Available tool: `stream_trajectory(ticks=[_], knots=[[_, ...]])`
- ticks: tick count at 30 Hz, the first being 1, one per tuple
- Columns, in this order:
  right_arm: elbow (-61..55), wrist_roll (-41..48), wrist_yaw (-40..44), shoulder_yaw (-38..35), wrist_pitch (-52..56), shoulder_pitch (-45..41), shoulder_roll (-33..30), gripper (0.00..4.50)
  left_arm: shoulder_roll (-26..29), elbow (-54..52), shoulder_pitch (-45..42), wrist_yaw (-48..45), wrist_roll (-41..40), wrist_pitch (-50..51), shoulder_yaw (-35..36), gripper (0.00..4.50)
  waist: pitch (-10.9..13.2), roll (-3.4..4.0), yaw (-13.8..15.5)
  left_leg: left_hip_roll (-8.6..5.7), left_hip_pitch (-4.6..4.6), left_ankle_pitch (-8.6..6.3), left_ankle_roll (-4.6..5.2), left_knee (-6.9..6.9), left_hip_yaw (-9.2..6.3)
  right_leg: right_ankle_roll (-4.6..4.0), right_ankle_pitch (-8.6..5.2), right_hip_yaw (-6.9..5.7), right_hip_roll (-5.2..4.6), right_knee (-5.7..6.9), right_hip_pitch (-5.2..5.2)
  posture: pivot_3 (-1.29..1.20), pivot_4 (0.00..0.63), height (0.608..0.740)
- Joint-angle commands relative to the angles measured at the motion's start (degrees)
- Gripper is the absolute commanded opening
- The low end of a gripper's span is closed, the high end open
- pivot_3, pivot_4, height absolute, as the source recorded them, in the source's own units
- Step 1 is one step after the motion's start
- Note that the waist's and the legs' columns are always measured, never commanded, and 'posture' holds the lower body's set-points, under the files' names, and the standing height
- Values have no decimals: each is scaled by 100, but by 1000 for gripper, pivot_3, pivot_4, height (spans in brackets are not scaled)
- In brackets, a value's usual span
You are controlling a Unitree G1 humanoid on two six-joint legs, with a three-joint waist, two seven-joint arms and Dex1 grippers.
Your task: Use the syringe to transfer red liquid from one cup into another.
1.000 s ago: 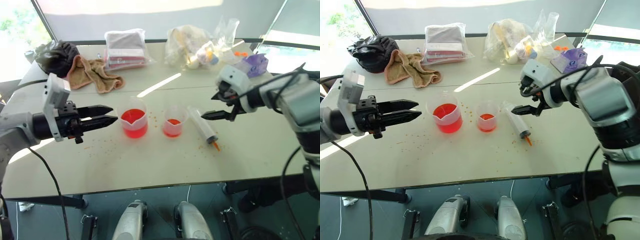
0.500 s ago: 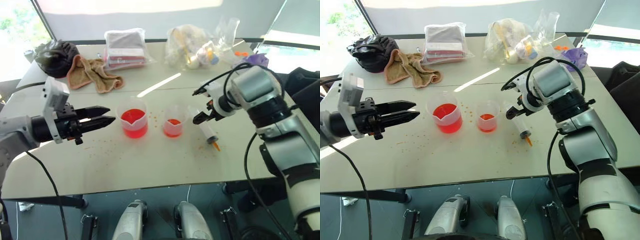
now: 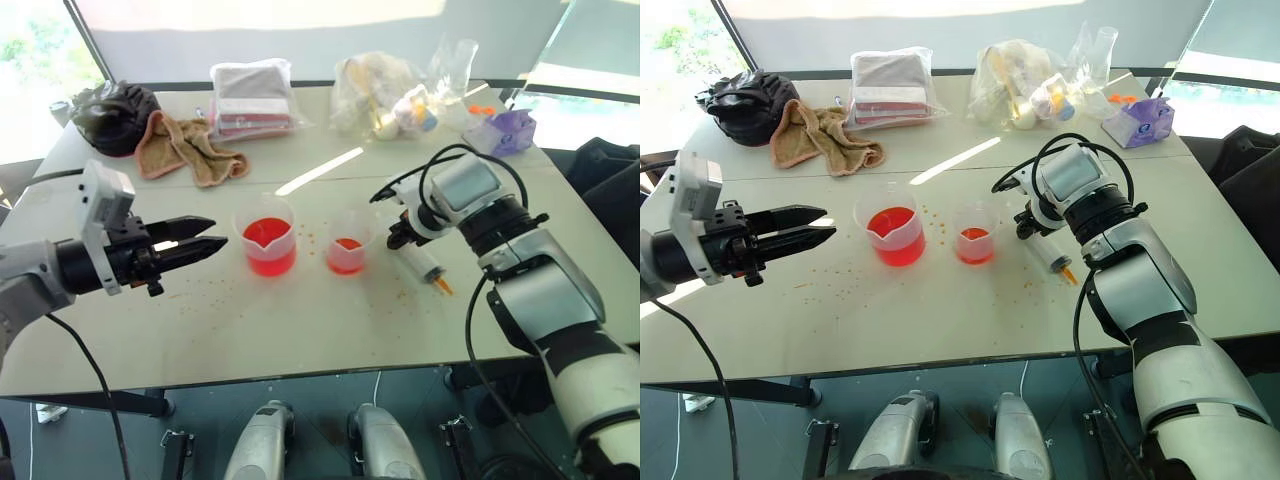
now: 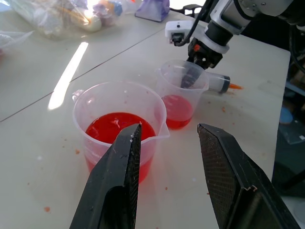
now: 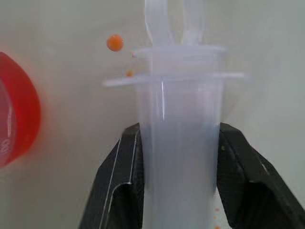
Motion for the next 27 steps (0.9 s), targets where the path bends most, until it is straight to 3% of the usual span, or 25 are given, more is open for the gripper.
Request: stream_trajectory(ticks=[1,6,9,14,20,27], knots=[[-143,-115,-108,-218,-28,-78,-125,1388,72,-63,-86,-12,-34,-87,163,1951,1,1,1,0,-1,0,0,-1,0,0,0,0,0,0,-1,0,150,736],[-555,-270,-755,-1031,-591,28,-421,1388,106,119,-289,-81,41,-140,49,1951,3,5,36,-1,-9,0,-1,-1,0,0,0,0,-1,-1,-9,0,150,736],[-1442,-216,-1097,-1878,-2140,177,-703,1388,116,402,-658,-117,120,-206,-72,1951,6,8,42,-2,-13,0,0,0,0,1,1,-2,-1,-2,-11,0,150,736],[-2145,839,-837,-3345,-3608,-39,-151,1388,148,913,-1369,-175,222,-205,-245,1951,6,9,-57,10,-9,0,0,-4,9,8,4,2,21,2,-13,0,150,736],[-3242,1702,-551,-3547,-4218,372,1031,1388,235,1194,-1880,-182,259,-128,-311,1951,6,8,-139,20,-8,0,0,-5,5,9,4,5,31,13,-14,0,150,736],[-3830,1802,-463,-2919,-5325,1336,2429,1388,476,1150,-1886,-72,194,122,-36,1951,5,7,-116,17,-9,3,-4,0,0,9,5,6,26,23,-16,0,150,736]])
